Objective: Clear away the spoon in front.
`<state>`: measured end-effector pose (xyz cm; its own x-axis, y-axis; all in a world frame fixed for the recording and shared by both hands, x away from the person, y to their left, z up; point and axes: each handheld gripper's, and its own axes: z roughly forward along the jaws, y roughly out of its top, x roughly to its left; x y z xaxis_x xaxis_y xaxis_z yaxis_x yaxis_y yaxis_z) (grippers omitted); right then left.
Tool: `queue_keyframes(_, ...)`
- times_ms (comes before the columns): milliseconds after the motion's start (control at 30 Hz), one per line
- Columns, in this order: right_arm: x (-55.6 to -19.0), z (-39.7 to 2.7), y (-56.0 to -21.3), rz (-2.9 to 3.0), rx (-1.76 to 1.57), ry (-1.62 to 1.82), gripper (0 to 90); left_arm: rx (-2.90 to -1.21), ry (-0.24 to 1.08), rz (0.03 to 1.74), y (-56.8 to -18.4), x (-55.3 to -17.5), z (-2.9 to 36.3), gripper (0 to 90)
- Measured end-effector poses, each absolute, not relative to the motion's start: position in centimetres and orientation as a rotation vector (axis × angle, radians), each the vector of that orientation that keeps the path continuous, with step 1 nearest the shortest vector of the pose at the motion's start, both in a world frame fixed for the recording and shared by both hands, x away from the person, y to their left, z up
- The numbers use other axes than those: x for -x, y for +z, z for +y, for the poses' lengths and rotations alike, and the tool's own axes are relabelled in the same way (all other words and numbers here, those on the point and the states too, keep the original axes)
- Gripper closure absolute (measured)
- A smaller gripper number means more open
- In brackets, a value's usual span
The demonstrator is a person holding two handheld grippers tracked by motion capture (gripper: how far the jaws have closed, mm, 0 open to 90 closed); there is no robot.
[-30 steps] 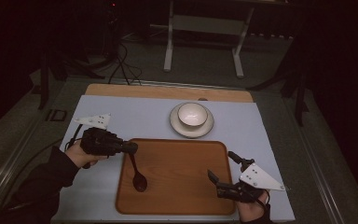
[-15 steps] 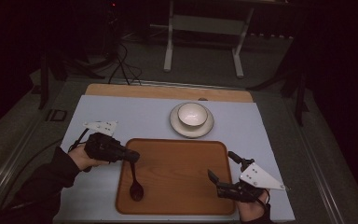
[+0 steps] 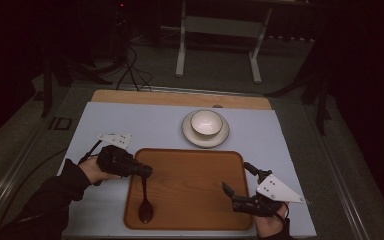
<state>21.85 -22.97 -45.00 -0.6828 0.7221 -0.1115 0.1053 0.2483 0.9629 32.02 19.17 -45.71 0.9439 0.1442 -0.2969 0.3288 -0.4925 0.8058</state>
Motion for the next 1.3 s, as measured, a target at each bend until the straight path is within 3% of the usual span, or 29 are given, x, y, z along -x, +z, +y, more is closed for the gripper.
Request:
queue_keyframes(1167, -22.0, -22.9, -45.1, 1.993, -0.743, 1.466, 12.9, -2.010, -0.024, 0.452, -51.5, -34.4, 19.4, 64.3)
queue_keyframes(1300, -21.9, -22.9, -45.1, 1.994, -0.745, 1.467, 12.9, -2.022, -0.014, 0.538, -52.4, -35.2, 19.5, 64.7)
